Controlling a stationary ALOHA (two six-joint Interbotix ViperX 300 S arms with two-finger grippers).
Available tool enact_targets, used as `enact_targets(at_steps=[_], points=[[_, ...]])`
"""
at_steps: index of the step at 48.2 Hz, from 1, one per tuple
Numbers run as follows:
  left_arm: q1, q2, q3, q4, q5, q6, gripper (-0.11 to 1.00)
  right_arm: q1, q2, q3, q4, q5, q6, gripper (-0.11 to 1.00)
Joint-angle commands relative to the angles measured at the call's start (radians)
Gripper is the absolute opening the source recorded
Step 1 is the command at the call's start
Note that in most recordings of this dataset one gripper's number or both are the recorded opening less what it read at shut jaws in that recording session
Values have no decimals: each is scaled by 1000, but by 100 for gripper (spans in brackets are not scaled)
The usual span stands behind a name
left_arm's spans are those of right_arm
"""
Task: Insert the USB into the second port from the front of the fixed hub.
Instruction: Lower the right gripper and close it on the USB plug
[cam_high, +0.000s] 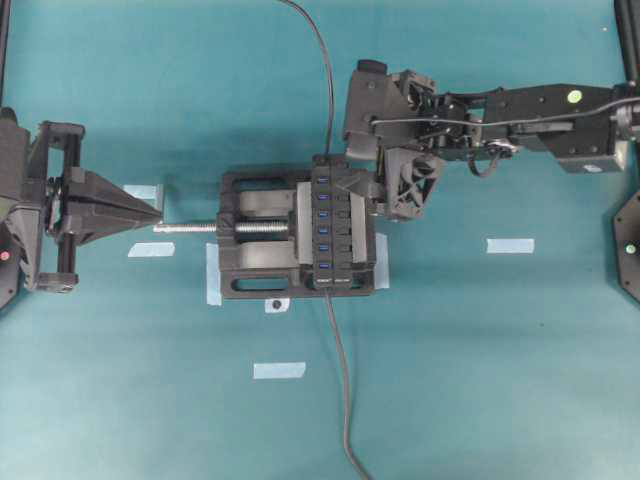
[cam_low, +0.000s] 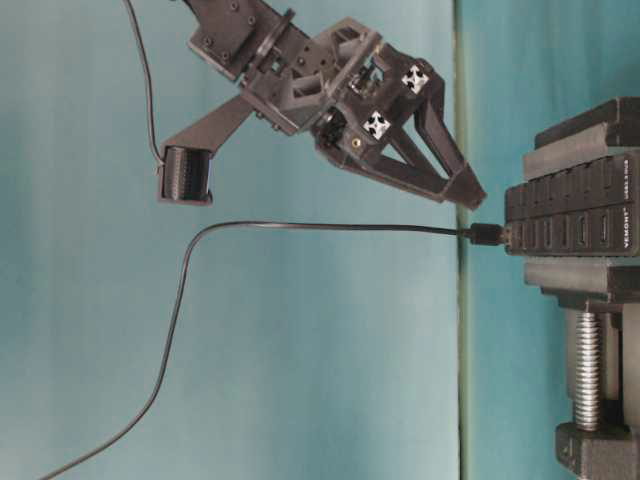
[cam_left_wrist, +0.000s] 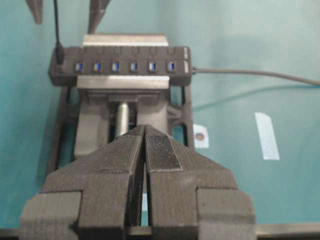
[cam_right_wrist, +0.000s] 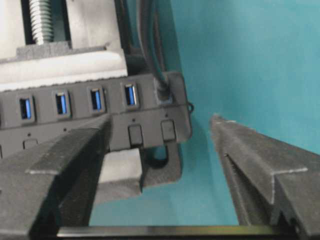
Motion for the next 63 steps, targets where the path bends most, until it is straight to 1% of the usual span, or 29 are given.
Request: enact_targets(at_steps=[1,15,25,30,34,36,41,58,63], points=[[-3,3,-29,2,-5,-2,0,-2,-3,-28,-2,-25,2,85],[-3,2,-28,3,-5,-2,0,-3,54,-64,-2,-35,0,85],[-5,2,-28,2,-6,-2,0,-3,66,-80,-2,-35,-2,84],[-5,2,-28,2,-5,-2,0,-3,66,-83,-2,-35,-2,83],[-5,2,-26,2,-5,-2,0,-3,66,-83,0,-35,-2,79],[-5,2,-26,3,-6,-2,0,-2,66,-84,-2,-35,-3,76],[-5,2,-26,2,-5,-3,0,-3,67,-83,-2,-35,-3,64],[-6,2,-26,3,-6,-5,0,3,71,-83,-2,-35,-8,18],[-6,2,-26,2,-6,-5,0,8,69,-84,-2,-35,-8,10]])
